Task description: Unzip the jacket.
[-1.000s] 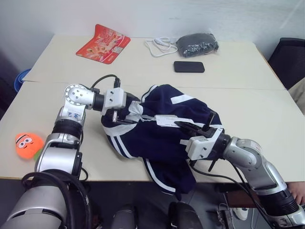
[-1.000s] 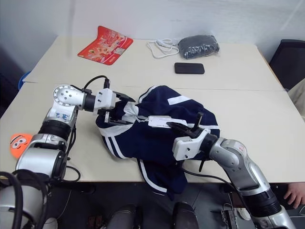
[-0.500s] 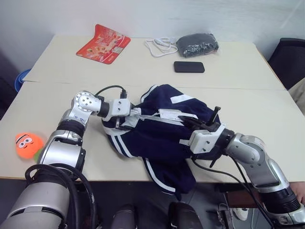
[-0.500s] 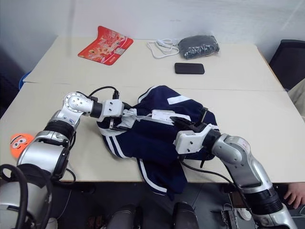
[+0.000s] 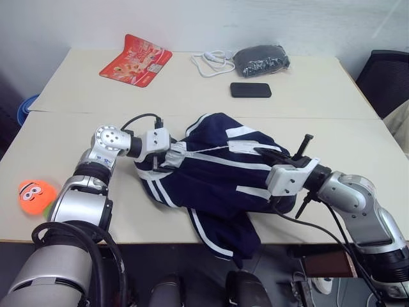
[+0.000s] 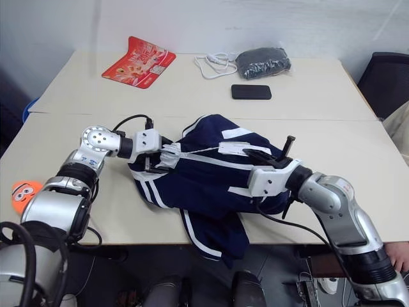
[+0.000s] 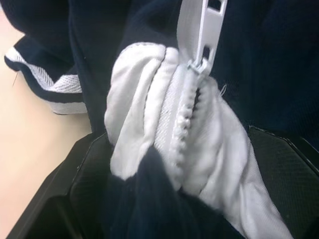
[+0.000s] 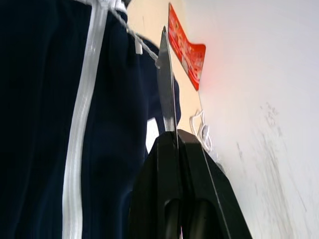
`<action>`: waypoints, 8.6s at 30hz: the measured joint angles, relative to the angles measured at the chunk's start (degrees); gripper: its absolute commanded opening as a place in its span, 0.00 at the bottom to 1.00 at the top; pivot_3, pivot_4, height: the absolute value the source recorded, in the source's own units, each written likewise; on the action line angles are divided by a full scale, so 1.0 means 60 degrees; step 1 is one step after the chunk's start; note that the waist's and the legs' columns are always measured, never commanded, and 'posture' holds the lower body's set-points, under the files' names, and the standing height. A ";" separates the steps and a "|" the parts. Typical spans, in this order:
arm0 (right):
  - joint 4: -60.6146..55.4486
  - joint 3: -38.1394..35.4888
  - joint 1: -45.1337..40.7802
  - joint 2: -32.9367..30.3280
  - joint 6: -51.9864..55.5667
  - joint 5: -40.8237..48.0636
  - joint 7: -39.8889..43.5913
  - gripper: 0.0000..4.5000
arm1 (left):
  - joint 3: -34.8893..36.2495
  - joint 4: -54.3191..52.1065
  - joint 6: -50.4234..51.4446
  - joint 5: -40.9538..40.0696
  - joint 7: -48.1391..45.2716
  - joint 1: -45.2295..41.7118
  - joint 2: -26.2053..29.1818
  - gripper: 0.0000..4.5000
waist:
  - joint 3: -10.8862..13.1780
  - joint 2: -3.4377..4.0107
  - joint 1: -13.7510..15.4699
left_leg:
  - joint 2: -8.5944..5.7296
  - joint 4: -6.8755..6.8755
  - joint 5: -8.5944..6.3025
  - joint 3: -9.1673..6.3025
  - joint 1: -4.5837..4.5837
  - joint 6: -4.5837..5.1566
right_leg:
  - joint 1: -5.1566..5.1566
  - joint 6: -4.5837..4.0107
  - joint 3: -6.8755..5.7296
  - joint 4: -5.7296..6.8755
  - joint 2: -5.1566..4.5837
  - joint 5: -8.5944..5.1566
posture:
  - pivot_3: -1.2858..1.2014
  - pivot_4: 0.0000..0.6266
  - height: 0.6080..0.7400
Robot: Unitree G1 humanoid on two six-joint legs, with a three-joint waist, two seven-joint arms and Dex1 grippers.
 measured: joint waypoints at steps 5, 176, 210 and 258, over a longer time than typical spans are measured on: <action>0.0569 -0.0032 0.0007 -0.0241 -0.0266 -0.0137 -0.0096 0.00 | 0.0079 -0.0105 -0.0014 -0.0143 -0.0016 0.0154 0.0033 0.99 | 0.0000 0.0000 -0.0001 | 0.0000 -0.0001 0.0000 0.0002 0.0000 0.0000 | 0.0000 0.0000 0.0001 -0.0001 0.0000 0.0000 | 0.52 0.24 1.00; 0.3146 0.3951 -0.3959 0.3670 0.5497 -0.2133 0.0525 0.15 | 0.0228 0.0384 0.0629 0.0440 0.0824 -0.0474 -0.0205 1.00 | 0.0001 0.0013 -0.0213 | -0.0002 -0.0012 0.0001 -0.0029 -0.0028 -0.0002 | -0.0008 0.0000 -0.0030 -0.0017 -0.0001 0.0000 | 0.52 0.24 1.00; 0.1218 0.1828 -0.1932 0.0714 0.6070 -0.1313 0.1160 0.00 | 0.0233 0.0379 0.0443 0.0447 0.0956 -0.0404 -0.0263 1.00 | 0.0001 0.0013 -0.0169 | -0.0006 -0.0014 0.0000 -0.0032 -0.0037 -0.0002 | -0.0006 0.0000 -0.0035 -0.0035 -0.0005 0.0000 | 0.52 0.24 1.00; 0.6788 -0.1244 -0.3348 -0.4295 0.6420 0.5736 0.9015 1.00 | 0.3359 -0.8330 0.7644 -0.4311 -0.3476 0.4412 0.4603 1.00 | 0.0025 0.0069 -0.0212 | 0.0012 -0.0001 -0.0004 -0.0074 -0.0077 0.0001 | -0.0013 0.0000 -0.0056 -0.0073 0.0000 0.0000 | 0.52 0.24 1.00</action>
